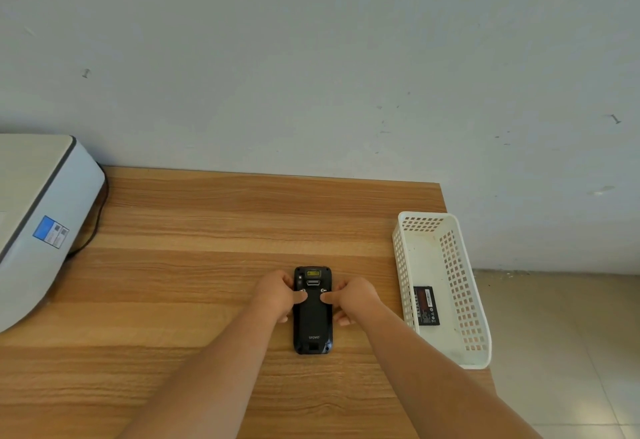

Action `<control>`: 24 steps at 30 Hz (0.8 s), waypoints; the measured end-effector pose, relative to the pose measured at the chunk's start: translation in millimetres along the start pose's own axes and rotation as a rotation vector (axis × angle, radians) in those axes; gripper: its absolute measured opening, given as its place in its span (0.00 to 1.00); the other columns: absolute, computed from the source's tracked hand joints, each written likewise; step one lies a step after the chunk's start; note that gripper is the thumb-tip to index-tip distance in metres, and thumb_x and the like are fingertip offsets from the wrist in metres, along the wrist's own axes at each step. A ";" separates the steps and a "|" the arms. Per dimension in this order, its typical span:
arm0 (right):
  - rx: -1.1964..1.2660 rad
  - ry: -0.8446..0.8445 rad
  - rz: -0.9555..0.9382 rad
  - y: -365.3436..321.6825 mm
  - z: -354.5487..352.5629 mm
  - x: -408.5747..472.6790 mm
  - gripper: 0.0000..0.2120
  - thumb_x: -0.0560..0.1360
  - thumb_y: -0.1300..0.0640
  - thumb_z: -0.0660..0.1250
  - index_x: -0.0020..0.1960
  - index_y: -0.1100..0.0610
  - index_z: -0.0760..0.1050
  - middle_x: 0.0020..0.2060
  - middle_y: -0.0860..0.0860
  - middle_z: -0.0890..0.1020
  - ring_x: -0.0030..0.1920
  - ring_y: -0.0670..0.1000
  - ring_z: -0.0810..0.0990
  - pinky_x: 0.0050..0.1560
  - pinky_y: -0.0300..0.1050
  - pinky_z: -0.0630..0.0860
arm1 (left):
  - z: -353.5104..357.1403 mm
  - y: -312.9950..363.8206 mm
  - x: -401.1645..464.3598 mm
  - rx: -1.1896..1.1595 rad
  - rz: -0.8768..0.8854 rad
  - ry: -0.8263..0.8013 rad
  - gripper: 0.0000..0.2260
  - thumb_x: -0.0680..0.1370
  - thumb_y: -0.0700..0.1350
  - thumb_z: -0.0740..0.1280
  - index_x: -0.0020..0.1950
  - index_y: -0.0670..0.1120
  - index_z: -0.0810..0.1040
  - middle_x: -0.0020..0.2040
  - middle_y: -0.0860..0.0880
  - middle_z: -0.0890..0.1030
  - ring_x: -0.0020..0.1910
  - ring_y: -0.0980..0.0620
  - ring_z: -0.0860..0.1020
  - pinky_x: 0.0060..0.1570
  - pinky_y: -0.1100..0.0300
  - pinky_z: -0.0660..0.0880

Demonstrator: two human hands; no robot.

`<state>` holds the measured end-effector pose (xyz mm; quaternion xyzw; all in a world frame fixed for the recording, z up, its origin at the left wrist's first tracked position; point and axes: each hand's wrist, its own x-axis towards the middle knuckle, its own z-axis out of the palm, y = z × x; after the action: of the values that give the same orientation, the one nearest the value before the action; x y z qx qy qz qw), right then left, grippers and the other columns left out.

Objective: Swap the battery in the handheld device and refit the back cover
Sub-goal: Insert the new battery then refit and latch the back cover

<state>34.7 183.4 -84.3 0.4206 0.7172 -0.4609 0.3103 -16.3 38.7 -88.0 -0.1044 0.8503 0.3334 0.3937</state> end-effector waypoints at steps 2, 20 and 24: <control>0.040 -0.019 0.038 -2.7 -1.2 3.0 0.13 0.73 0.56 0.74 0.46 0.56 0.69 0.44 0.57 0.83 0.36 0.51 0.83 0.41 0.47 0.83 | 0.3 0.1 4.0 0.052 0.010 0.005 0.10 0.75 0.45 0.73 0.50 0.48 0.73 0.45 0.47 0.81 0.42 0.50 0.82 0.40 0.56 0.81; 0.101 0.100 -0.117 19.7 16.8 -0.1 0.11 0.71 0.61 0.74 0.48 0.55 0.73 0.44 0.54 0.83 0.43 0.54 0.85 0.45 0.52 0.84 | 4.9 -22.4 -6.2 0.012 0.138 -0.004 0.17 0.74 0.41 0.74 0.61 0.47 0.74 0.46 0.50 0.80 0.42 0.48 0.82 0.32 0.59 0.76; 0.176 0.079 -0.107 33.0 17.5 -6.9 0.13 0.70 0.61 0.76 0.49 0.55 0.74 0.46 0.53 0.83 0.44 0.53 0.85 0.48 0.52 0.83 | 5.3 -26.0 -13.8 0.049 0.157 -0.020 0.20 0.75 0.44 0.73 0.65 0.49 0.73 0.50 0.49 0.80 0.43 0.48 0.82 0.34 0.57 0.78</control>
<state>68.1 172.4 -98.5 0.4249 0.7071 -0.5211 0.2187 7.5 21.3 -92.9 -0.0245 0.8596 0.3435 0.3775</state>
